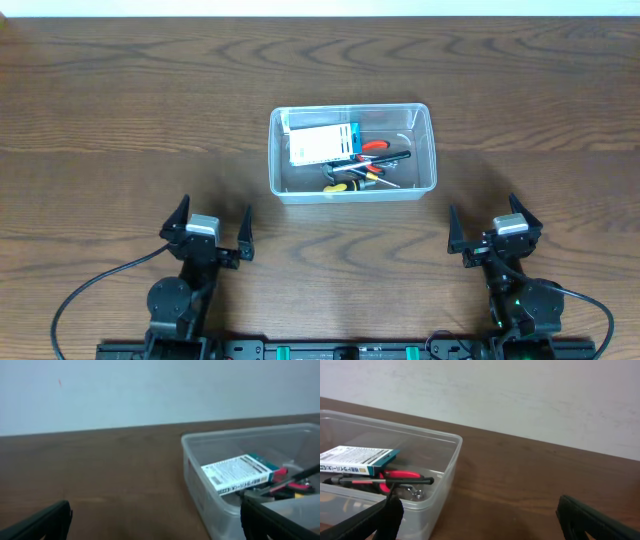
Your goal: Pack container
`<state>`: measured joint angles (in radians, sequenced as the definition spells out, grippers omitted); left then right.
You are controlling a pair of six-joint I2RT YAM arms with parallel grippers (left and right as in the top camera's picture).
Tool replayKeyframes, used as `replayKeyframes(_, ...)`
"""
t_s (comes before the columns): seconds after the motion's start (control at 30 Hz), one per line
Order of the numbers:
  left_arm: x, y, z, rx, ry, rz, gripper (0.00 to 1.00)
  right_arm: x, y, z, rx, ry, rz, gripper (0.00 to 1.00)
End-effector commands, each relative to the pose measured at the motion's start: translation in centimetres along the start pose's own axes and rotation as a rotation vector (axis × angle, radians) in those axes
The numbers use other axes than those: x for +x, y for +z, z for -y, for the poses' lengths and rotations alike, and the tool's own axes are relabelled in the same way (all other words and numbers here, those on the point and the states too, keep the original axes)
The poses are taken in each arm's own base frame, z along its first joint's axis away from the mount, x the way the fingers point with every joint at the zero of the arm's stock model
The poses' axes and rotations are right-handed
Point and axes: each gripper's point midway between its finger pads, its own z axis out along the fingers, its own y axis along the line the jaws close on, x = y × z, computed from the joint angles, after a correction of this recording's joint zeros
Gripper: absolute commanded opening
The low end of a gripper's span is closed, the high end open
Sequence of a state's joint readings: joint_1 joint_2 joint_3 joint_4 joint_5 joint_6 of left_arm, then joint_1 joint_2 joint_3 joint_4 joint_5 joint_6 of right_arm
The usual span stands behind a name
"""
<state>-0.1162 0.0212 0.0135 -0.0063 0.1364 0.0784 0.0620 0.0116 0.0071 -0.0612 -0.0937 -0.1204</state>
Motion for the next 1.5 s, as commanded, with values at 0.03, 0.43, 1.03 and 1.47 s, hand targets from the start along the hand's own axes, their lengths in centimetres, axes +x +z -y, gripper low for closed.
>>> replayKeyframes(0.03, 1.2, -0.09, 1.16, 0.067, 0.045, -0.036, 0.98, 0.09, -0.03, 0.15, 0.005, 0.012, -0.001, 0.99)
replayKeyframes(0.43, 1.22, -0.09, 1.17, 0.067, 0.007, -0.038, 0.98, 0.09, -0.03, 0.15, 0.005, 0.012, -0.001, 0.99)
replayKeyframes(1.03, 1.2, -0.07, 1.16, 0.067, 0.006, -0.038, 0.98, 0.09, -0.03, 0.15, 0.005, 0.012, -0.001, 0.99)
replayKeyframes(1.47, 1.2, -0.07, 1.17, 0.067, 0.006, -0.038, 0.98, 0.09, -0.03, 0.15, 0.005, 0.012, -0.001, 0.99)
